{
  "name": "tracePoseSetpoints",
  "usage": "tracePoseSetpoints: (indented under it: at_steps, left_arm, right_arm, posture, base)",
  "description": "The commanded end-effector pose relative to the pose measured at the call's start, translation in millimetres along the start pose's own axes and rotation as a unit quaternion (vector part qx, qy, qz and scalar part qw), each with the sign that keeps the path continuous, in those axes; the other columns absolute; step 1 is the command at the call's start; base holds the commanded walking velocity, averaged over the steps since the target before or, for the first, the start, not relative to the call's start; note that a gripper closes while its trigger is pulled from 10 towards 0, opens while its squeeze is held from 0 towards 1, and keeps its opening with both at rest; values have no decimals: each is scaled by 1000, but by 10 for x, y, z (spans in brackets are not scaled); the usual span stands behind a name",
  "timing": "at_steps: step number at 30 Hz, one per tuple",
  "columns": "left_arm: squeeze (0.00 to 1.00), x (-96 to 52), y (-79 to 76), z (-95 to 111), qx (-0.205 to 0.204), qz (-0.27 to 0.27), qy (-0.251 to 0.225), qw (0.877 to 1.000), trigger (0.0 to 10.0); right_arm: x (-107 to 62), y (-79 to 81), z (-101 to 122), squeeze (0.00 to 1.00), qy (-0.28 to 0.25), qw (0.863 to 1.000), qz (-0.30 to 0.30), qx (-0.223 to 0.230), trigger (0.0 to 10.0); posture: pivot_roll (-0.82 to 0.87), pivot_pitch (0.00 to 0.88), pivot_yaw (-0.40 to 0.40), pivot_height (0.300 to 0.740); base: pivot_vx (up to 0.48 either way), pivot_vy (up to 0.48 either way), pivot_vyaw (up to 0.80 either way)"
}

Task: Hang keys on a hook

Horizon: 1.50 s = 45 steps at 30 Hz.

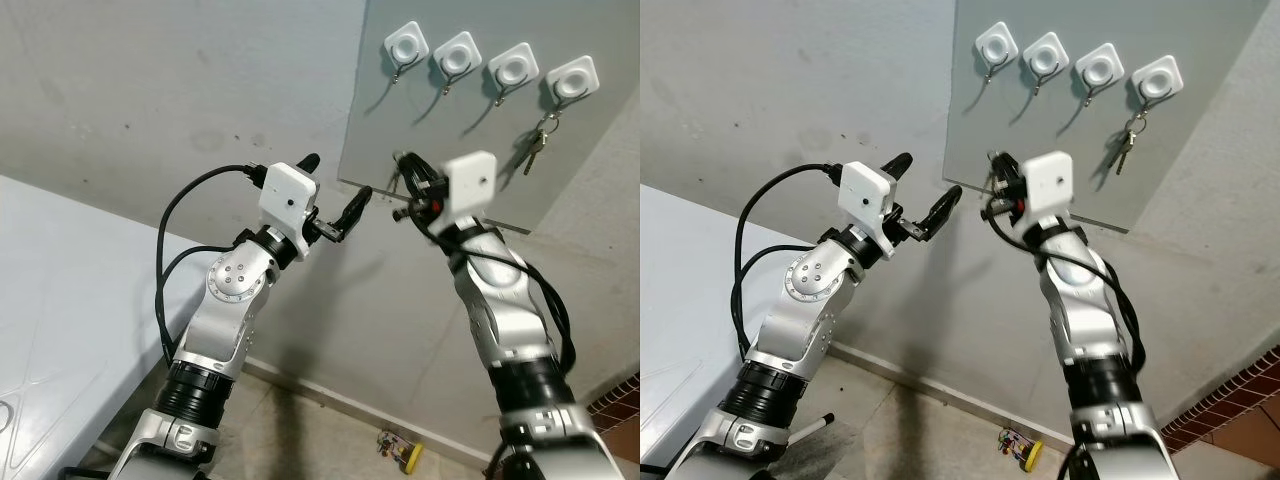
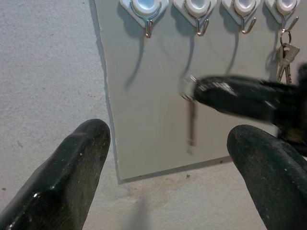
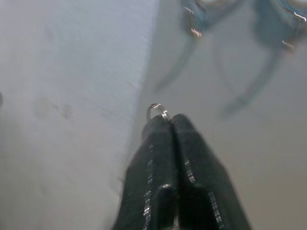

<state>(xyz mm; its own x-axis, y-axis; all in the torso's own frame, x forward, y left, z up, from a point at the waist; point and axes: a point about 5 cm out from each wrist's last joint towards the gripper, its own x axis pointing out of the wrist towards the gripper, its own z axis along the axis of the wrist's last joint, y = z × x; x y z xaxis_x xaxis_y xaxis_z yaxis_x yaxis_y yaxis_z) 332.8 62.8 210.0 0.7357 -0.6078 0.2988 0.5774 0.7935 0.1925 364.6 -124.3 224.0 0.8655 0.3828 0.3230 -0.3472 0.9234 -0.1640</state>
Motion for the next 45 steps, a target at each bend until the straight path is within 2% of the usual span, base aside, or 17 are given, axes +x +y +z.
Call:
tracePoseSetpoints:
  at_steps: [1,2,8,10,13,29,45]
  left_arm:
    - [0,45,-5,115,8,-10,-17,1000,10000]
    - [0,47,-7,134,8,-11,-20,1000,10000]
    - [0,50,-2,146,10,-9,-23,1000,10000]
    - [0,46,11,148,8,-5,-23,1000,10000]
    - [0,40,17,145,6,-3,-21,1000,10000]
    - [0,44,22,134,0,1,-18,1000,10000]
    - [0,40,27,139,0,5,-18,1000,10000]
  right_arm:
    - [57,-17,43,0,-8,1000,-2,3,10000]
    - [137,-9,84,0,-13,1000,-6,13,10000]
    - [241,17,158,0,-23,999,-15,34,10000]
    - [333,41,236,0,-34,997,-30,62,10000]
    - [375,54,293,0,-42,996,-36,74,10000]
    - [409,-27,423,0,-61,984,-97,133,10000]
    - [386,21,478,0,-78,986,-69,134,10000]
  posture:
    - [8,0,-63,711]
    - [11,3,-65,711]
    - [17,9,-68,711]
    - [17,9,-68,711]
    - [19,17,-71,711]
    - [9,27,-67,711]
    - [11,30,-70,711]
  base:
    - [0,0,0]
    - [0,0,0]
    - [0,0,0]
    - [0,0,0]
    - [0,0,0]
    - [0,0,0]
    - [0,0,0]
